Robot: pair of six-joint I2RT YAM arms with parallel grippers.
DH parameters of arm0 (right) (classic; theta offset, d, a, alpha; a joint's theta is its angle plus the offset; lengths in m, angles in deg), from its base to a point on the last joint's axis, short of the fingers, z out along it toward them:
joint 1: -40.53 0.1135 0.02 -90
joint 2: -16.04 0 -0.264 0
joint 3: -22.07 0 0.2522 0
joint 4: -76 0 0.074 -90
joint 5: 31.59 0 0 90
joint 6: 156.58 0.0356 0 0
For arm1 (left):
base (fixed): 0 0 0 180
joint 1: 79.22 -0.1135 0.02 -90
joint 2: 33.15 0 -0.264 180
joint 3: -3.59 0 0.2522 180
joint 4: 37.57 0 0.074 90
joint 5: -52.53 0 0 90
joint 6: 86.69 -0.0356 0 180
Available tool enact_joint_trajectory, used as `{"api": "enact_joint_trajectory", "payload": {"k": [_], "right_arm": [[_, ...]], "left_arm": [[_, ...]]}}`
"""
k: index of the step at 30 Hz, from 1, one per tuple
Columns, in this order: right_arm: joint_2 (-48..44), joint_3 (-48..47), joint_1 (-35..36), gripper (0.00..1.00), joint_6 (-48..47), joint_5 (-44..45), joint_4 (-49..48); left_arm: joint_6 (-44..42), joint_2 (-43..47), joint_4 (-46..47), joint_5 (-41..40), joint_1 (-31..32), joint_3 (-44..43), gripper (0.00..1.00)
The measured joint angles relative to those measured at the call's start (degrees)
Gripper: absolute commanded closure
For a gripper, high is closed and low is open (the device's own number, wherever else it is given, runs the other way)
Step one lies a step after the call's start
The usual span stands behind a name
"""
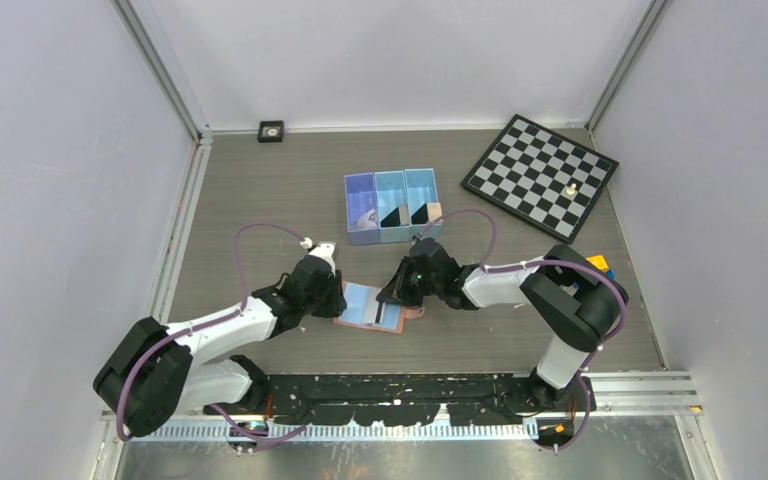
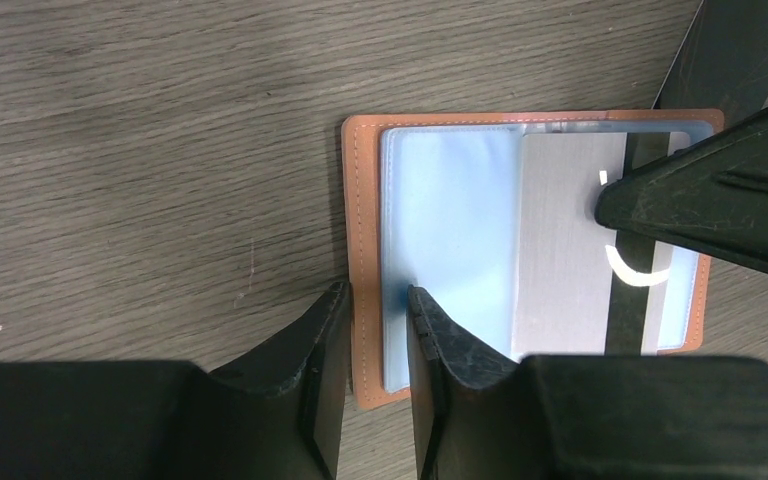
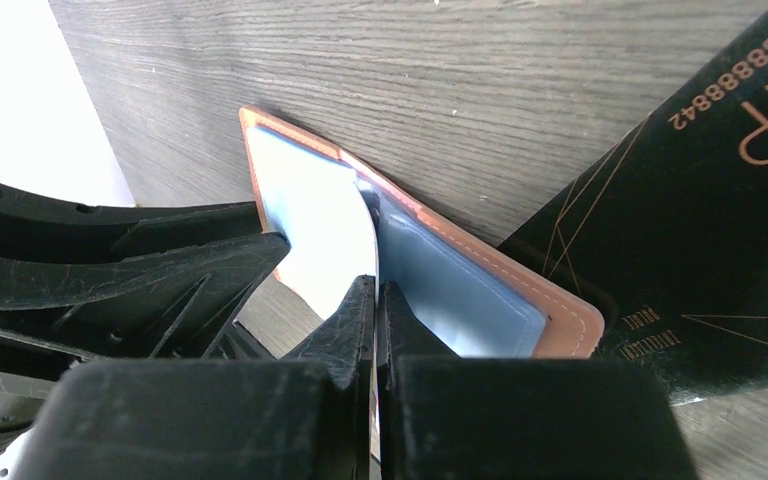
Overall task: Put the credit cards into the card holder
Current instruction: Insert the credit card into the card holder.
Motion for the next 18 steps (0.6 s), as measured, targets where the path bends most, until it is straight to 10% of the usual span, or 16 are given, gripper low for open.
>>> {"api": "enact_joint_trajectory", "payload": {"k": [18], "right_arm": [[1.5,-1.7,-0.2,1.0,0.2,-0.1,2.1]], "left_arm": [[-0.1,-0.3,-0.1,0.0,0.0,-0.2,0.73]]}}
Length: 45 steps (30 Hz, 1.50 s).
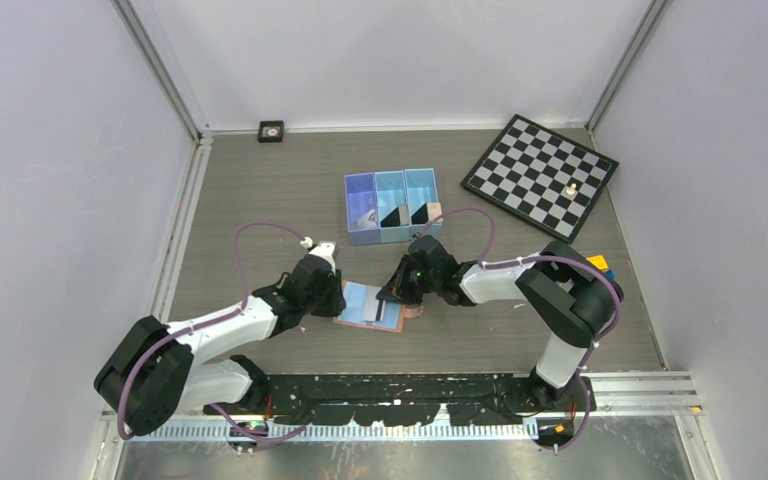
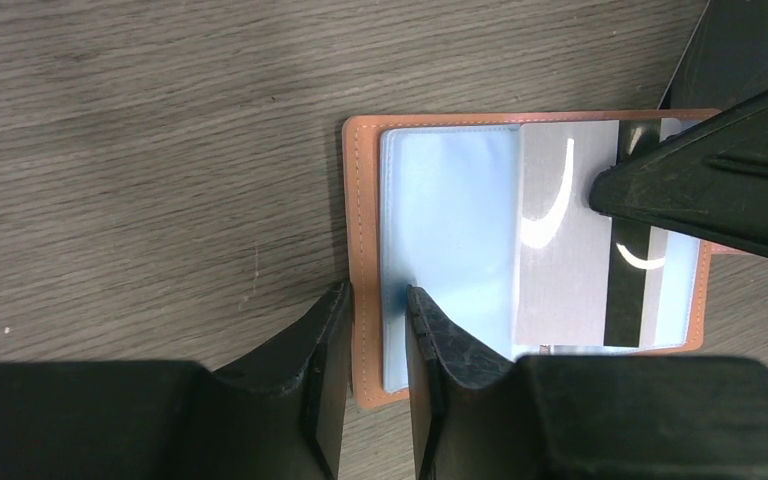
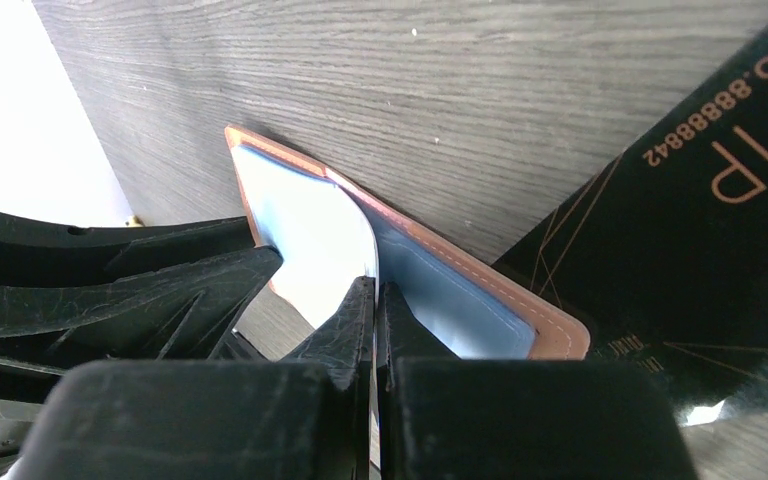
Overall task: Put the credit cards into the card holder
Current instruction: Insert the credit card into the card holder.
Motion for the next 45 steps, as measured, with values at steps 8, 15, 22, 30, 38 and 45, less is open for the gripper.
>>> {"api": "enact_joint_trajectory", "payload": {"k": [8,15,22,30,38,45], "right_arm": [[1.1,-0.1,-0.2,1.0,0.5,-0.5,-1.9],[1.5,-0.2,-0.2,1.0,1.4,-0.6,-2.9],[1.5,-0.1,-0.1,1.0,2.0,-0.5,-2.9],[1.4,0.5,0.2,0.99,3.3,0.0,-3.8],[1.3,1.2,0.5,1.0,4.3,0.6,-5.1],[1.3,1.7,0.8,0.99,4.5,1.2,-6.1]], "left_arm": [[-0.8,-0.4,-0.1,-0.3,-0.3,-0.3,0.75],[-1.2,-0.4,-0.1,-0.7,-0.5,-0.3,0.78],[-1.2,-0.4,-0.2,-0.9,-0.5,-0.3,0.84],[-1.2,-0.8,-0.5,-1.2,-0.5,-0.7,0.89],[-1.2,-0.8,-0.7,-1.4,-0.5,-0.8,0.9],[-1.2,-0.8,-0.8,-1.7,-0.5,-0.9,0.92]]}}
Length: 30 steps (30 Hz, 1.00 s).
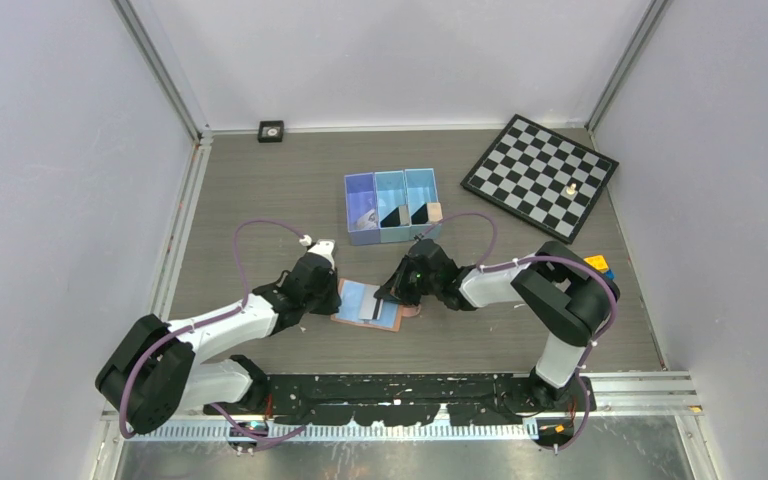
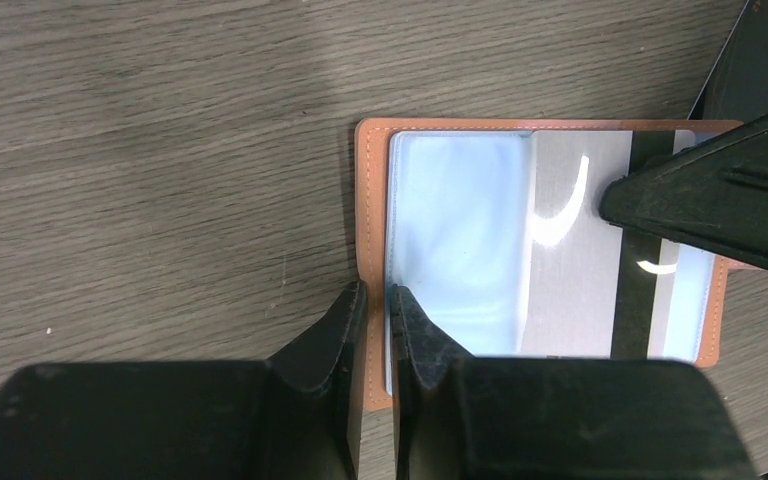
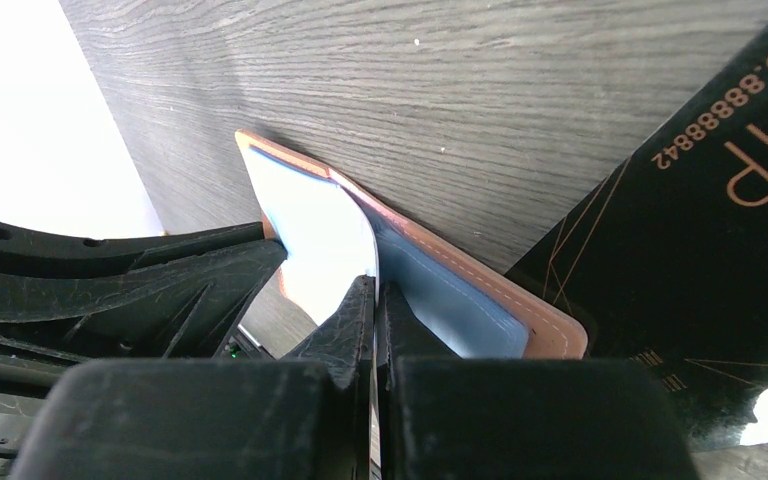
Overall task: Put the credit cards into the card holder
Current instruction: Insert the credit card into the card holder.
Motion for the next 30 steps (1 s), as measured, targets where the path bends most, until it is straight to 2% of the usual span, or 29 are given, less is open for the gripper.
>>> {"api": "enact_joint_trajectory", "payload": {"k": [14,30], "right_arm": [[-1.0,1.0,1.4,1.0,0.2,2.7,-1.1],[-1.7,1.9,2.6,1.0,1.9,4.2,-1.7]], "left_arm": [[0.2,-0.1,-0.2,-0.2,0.0,-0.2,1.0],[0.4,-0.5,-0.9,-0.4,0.0,-0.7,1.0]]}}
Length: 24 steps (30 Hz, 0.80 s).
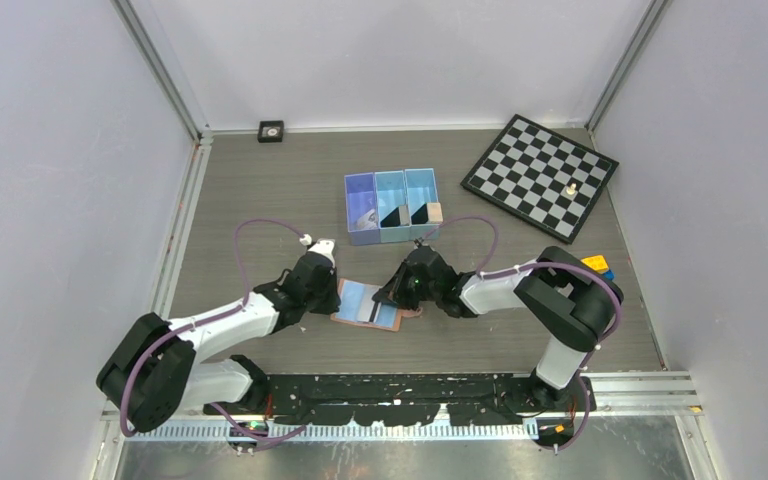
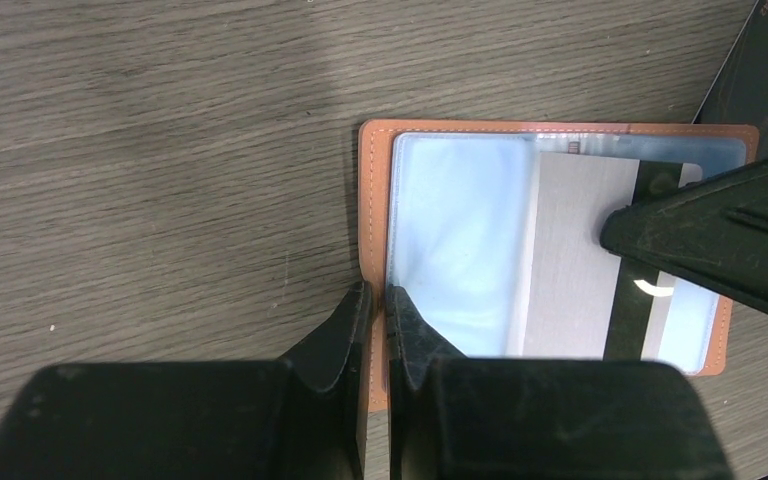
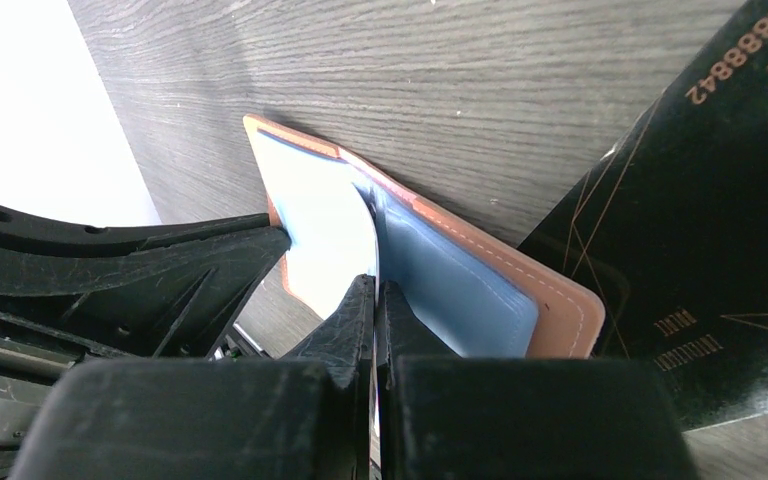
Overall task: Put the credit cards into the card holder
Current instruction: Insert the credit card into the card holder.
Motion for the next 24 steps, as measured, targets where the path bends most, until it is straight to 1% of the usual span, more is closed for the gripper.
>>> {"api": "enact_joint_trajectory", "payload": {"k": [11,24], "right_arm": [[-0.4,0.7,0.5,1.0,0.6,0.4,-0.6],[1.9,-0.2,0.5,1.0,0.5,-0.3,-2.4]], "left_arm": [[0.0,-0.4,-0.4,0.0,0.0,-0.4,1.0],[-0.2,-0.4,-0.4,0.0,0.0,-0.4,1.0]]}}
